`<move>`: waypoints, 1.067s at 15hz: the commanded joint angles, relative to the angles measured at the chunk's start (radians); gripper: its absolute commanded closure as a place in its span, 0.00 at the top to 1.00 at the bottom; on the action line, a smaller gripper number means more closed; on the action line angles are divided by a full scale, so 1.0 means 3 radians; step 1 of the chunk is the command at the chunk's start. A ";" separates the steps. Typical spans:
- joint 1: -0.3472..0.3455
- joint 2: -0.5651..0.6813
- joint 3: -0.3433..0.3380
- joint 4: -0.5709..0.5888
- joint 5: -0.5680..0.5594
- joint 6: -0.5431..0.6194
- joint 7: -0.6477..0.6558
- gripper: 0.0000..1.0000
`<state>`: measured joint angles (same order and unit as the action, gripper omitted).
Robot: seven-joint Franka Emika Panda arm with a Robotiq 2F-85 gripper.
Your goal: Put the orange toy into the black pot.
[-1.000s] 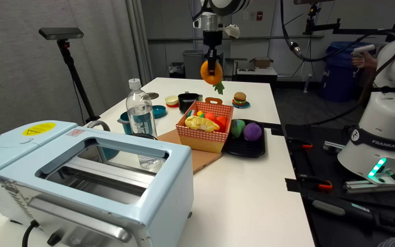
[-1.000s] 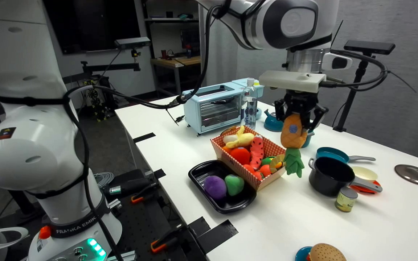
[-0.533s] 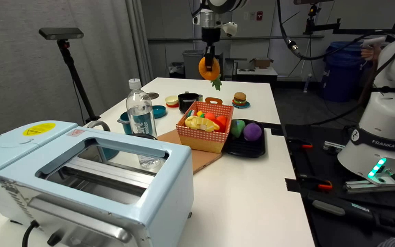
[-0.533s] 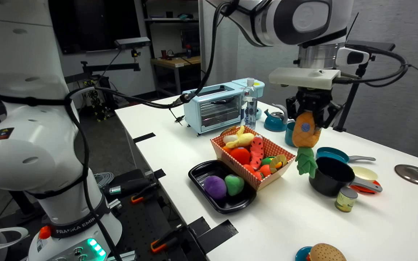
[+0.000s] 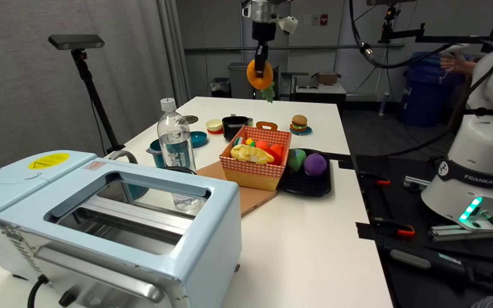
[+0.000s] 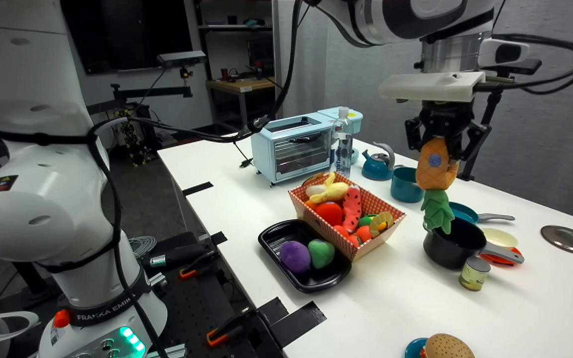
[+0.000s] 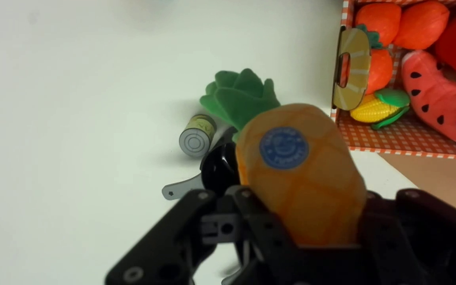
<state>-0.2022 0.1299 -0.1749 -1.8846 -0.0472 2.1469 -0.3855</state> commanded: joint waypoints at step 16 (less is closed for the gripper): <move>-0.0069 0.0854 0.0073 0.1135 0.0067 -0.0421 0.0208 0.06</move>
<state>-0.2024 0.3311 -0.1697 -1.6436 -0.0472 2.0797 -0.3405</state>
